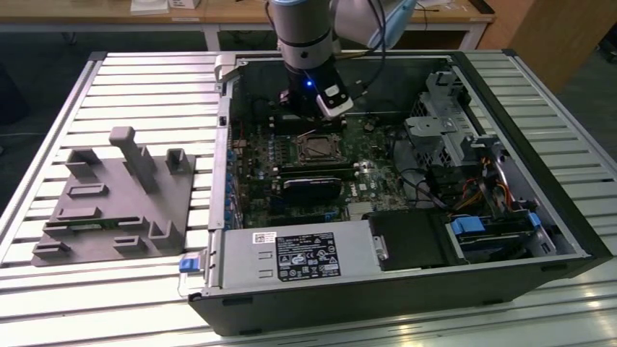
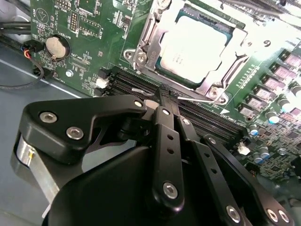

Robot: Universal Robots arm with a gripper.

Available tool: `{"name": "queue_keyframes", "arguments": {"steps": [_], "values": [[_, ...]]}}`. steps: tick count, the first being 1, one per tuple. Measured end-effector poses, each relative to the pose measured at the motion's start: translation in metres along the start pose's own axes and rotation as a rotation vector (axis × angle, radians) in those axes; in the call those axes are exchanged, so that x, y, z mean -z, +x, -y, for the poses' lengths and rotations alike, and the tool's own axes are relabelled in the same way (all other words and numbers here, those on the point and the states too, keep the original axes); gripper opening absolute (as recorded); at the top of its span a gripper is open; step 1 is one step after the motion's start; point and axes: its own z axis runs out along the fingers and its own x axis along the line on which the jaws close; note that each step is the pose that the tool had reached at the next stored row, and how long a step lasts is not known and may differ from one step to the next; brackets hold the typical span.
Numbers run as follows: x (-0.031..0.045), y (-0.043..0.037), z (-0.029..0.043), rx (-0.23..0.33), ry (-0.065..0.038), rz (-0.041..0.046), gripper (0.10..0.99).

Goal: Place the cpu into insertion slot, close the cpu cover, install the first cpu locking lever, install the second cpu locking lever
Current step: 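Install the first cpu locking lever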

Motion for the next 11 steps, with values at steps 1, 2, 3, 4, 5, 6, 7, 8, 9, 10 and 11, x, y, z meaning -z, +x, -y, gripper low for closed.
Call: {"name": "queue_keyframes", "arguments": {"steps": [1,2,3,4,5,6,7,8,9,10,11], "values": [[-0.0003,0.0002,-0.0011,-0.002,0.002,0.0007,0.106],[-0.0006,0.0004,-0.002,-0.005,0.004,0.0015,0.106],[-0.0009,0.0005,-0.0026,-0.01,0.006,0.0027,0.106],[-0.0012,0.0006,-0.003,-0.016,0.008,0.004,0.106],[-0.0016,0.0007,-0.0033,-0.024,0.009,0.0056,0.106],[-0.002,0.0008,-0.0033,-0.034,0.012,0.0076,0.106],[-0.0025,0.0009,-0.0033,-0.047,0.014,0.0099,0.106],[-0.003,0.001,-0.0032,-0.06,0.016,0.0123,0.106],[-0.0035,0.0011,-0.0032,-0.073,0.019,0.0147,0.106],[-0.004,0.0012,-0.0032,-0.084,0.021,0.0167,0.106],[-0.0044,0.0013,-0.0033,-0.094,0.023,0.0185,0.106]]}}
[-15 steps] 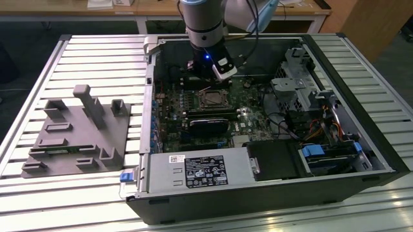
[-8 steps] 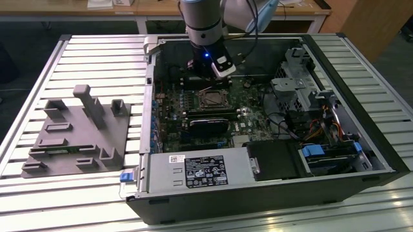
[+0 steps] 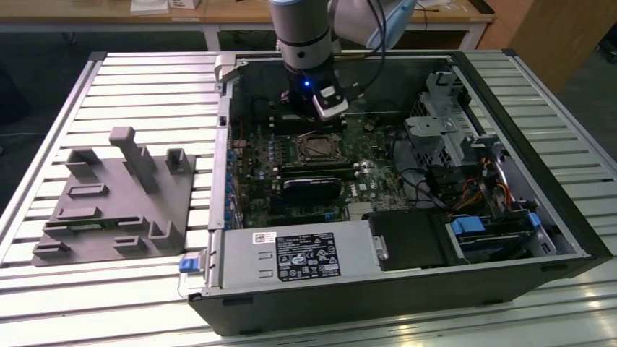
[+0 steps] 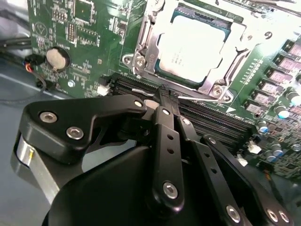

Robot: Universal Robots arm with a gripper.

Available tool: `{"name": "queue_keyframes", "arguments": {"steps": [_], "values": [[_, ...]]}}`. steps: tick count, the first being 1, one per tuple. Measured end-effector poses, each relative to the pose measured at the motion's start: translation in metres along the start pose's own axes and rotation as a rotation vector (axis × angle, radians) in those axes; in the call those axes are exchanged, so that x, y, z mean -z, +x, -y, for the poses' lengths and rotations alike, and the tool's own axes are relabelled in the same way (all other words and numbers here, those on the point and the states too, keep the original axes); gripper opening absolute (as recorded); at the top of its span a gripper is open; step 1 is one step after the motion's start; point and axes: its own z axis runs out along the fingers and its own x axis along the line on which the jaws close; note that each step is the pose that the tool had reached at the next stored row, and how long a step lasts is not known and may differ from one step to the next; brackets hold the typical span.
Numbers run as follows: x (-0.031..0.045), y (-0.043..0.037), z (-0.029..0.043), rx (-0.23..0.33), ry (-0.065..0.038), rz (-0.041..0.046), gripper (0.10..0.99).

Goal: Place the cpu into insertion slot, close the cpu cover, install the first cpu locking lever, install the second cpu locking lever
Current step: 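Install the first cpu locking lever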

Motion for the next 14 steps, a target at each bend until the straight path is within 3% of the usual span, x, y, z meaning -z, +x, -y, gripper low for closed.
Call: {"name": "queue_keyframes", "arguments": {"steps": [7,14], "values": [[-0.0027,0.0019,-0.0053,-0.034,0.007,0.0065,0.106],[-0.0041,0.0022,-0.0054,-0.045,0.012,0.0107,0.106]]}}
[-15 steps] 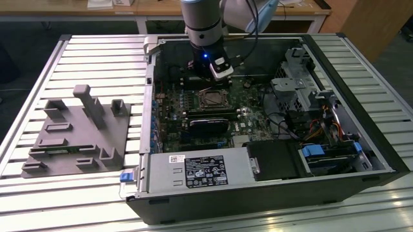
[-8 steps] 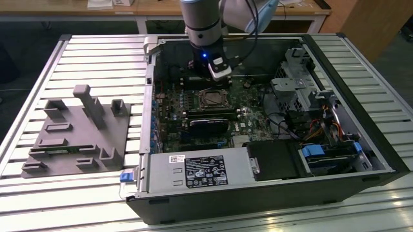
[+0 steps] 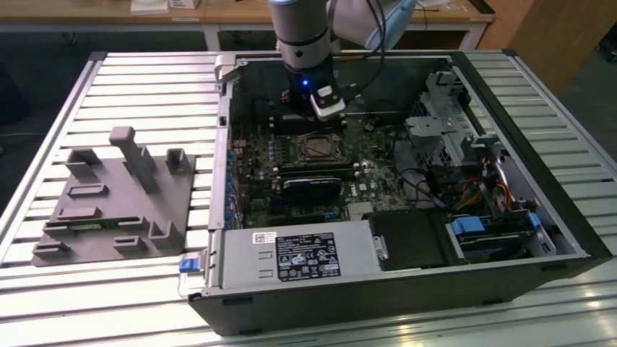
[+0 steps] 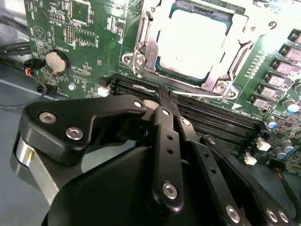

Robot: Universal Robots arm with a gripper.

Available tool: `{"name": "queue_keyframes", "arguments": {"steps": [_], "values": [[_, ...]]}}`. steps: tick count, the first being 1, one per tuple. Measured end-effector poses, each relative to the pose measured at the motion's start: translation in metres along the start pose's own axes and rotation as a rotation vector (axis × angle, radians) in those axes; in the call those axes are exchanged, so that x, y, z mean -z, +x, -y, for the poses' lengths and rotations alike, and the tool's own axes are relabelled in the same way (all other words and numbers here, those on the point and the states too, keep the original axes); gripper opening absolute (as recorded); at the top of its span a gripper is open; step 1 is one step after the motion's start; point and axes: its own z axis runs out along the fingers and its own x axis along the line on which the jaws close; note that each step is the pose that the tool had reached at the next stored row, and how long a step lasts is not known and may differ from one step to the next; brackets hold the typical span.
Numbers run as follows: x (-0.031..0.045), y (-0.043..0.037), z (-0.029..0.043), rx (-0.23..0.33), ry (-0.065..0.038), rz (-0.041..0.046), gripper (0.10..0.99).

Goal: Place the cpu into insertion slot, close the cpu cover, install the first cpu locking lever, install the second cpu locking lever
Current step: 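Install the first cpu locking lever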

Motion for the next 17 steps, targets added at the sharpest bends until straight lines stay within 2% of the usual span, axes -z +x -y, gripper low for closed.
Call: {"name": "queue_keyframes", "arguments": {"steps": [5,17], "values": [[-0.0023,0.0004,0.0004,-0.029,0.009,0.0131,0.106],[-0.0084,0.0015,0.0015,-0.075,0.023,0.0319,0.106]]}}
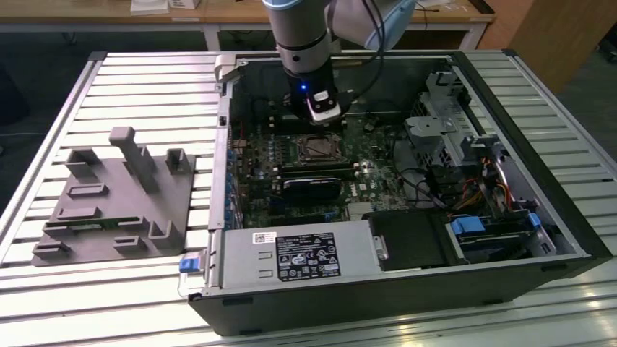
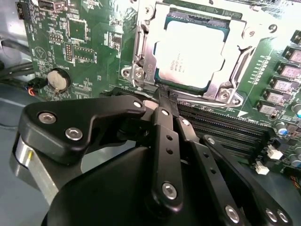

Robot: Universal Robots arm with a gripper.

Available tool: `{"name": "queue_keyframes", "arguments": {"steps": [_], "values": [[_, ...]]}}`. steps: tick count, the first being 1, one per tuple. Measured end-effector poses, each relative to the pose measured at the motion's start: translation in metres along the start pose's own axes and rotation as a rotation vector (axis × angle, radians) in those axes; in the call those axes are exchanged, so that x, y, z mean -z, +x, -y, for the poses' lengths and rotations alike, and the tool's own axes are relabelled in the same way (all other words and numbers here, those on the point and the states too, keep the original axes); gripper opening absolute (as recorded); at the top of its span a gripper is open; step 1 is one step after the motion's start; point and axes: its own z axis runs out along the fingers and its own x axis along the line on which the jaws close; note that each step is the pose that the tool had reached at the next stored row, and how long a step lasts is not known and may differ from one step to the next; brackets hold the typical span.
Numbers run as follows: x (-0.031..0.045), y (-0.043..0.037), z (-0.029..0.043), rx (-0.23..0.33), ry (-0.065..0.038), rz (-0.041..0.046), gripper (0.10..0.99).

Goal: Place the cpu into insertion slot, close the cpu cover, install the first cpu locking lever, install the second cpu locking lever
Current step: 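Install the first cpu locking lever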

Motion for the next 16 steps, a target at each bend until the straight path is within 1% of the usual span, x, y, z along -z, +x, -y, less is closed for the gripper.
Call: {"name": "queue_keyframes", "arguments": {"steps": [8,14,16], "values": [[-0.0025,0.0005,0.0004,-0.017,0.011,0.0126,0.106],[-0.0023,0.0005,0.0004,-0.019,0.012,0.0132,0.106],[-0.0002,0.0,0.0,-0.019,0.011,0.0133,0.106]]}}
